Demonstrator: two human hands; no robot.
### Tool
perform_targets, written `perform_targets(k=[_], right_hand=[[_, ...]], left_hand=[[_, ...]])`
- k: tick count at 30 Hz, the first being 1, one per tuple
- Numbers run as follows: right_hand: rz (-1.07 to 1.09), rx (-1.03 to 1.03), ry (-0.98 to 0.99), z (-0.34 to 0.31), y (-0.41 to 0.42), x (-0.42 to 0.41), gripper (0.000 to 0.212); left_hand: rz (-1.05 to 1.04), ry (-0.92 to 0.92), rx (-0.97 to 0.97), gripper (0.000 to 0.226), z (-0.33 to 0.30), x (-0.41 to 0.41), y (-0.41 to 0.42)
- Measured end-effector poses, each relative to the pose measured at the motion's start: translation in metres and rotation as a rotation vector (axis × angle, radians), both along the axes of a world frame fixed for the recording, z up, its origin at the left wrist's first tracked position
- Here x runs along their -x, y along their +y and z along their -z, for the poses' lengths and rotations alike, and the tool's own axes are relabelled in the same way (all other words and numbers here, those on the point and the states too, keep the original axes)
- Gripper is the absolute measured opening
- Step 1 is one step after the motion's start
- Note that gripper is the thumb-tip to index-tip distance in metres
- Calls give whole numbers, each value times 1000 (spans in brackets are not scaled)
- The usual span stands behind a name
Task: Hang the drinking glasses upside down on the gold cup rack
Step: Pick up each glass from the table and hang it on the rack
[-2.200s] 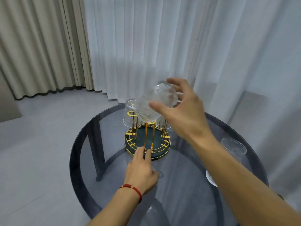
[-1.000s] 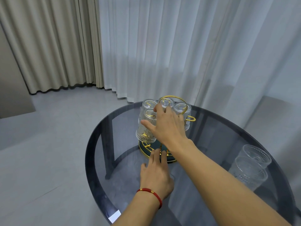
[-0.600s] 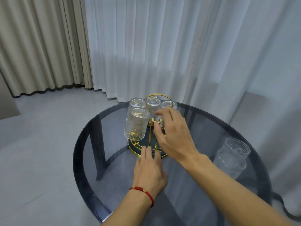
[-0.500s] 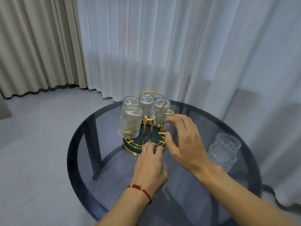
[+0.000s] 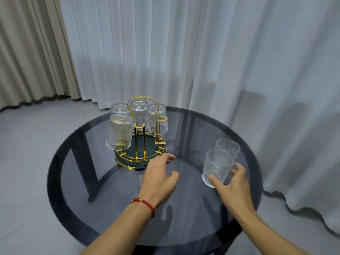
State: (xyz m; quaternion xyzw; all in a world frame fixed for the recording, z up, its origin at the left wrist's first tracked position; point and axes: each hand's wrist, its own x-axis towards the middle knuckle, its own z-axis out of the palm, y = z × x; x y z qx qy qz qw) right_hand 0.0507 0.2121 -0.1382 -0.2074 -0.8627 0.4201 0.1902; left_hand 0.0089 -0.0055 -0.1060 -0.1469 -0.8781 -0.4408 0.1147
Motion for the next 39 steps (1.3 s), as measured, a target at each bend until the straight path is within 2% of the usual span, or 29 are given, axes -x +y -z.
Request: perform_targets(k=[3,7,9,12,14,18,20,22,23,24,26,29,32,35,39], right_hand=[[-77,70,5,6,3,6,83],[-105,53,41,5,4,9,60],[-171,-16,117,0,4,7,61],[-363,-154,234,-7,-4,6,67],[-502,-214,275,-13,-15,6,73],[-629,-262,302,-22,-35,11,81],[-618,-66,223,-27,-42,12,86],[-662,347,110,-30,-50,13,81],[-688,534,70,-30,-53,15,71],[-701,642,58,-31,-56,18,59],[-692,707,86,-32,-60,22,46],[-558,662,173,-36,-61,30,52],[-346,425,280,-49,-57,40,67],[-286,299,372,-74,-55,60,70],[-278,140,443,-113,-66,92,67]], left_hand=[[-11,-40,-38,36,-1,1,3],[57,-75,-71,41,-1,0,6],[117,-140,-164,44,-4,0,5],[261,-333,-375,67,-10,-2,3],[308,-421,-445,75,-12,-4,2],[225,-349,-540,55,-20,-4,-7],[185,-343,-644,49,-23,-1,-16],[165,-366,-722,51,-25,1,-24],[160,-373,-750,51,-24,2,-26],[159,-374,-765,52,-23,3,-28],[153,-384,-764,51,-21,4,-30],[71,-314,-588,45,-15,8,-36],[-124,-131,-145,42,-3,17,-47],[-100,-122,272,60,11,23,-51],[-73,-186,475,78,22,27,-52]])
